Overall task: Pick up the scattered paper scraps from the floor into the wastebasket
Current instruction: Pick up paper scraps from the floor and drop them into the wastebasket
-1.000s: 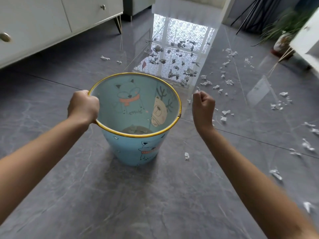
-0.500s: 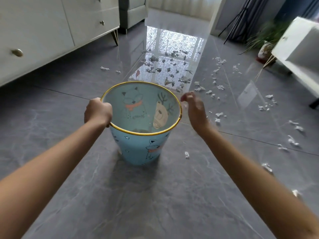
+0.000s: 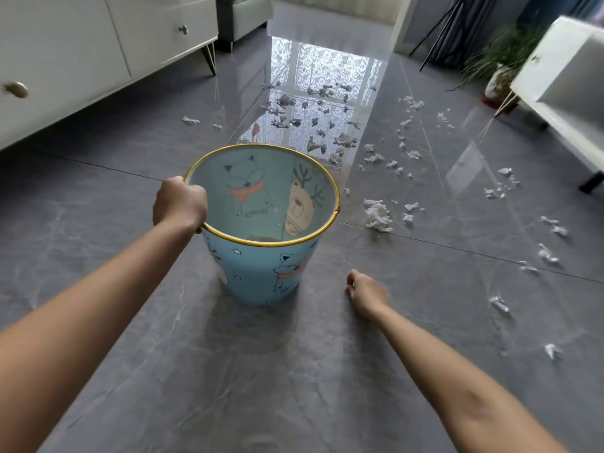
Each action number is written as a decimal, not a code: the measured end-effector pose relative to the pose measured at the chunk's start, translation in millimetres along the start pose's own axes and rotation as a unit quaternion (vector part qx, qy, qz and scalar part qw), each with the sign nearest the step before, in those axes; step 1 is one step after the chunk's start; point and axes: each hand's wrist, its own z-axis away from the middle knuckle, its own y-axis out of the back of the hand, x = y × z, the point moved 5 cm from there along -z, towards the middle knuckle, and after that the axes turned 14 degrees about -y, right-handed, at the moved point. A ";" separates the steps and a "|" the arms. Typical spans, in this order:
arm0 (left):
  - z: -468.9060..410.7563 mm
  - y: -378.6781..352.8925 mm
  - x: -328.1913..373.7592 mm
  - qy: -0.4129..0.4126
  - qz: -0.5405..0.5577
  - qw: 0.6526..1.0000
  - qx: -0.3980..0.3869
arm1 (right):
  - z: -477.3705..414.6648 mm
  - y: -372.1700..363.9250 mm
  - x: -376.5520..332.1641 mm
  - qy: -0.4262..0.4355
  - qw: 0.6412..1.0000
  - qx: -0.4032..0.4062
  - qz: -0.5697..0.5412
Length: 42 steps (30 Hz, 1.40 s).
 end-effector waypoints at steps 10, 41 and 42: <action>-2.0 -4.1 -1.7 -0.015 -0.002 1.000 -0.003 | 30.6 121.7 -40.3 0.027 0.785 0.282 -0.550; -4.5 -2.3 -5.8 -0.051 0.111 0.992 -0.044 | 82.5 136.0 -128.2 -0.034 0.865 0.064 -0.496; -3.8 -0.4 -4.5 -0.053 0.104 0.993 -0.033 | 83.2 135.7 -130.5 -0.037 0.871 0.058 -0.486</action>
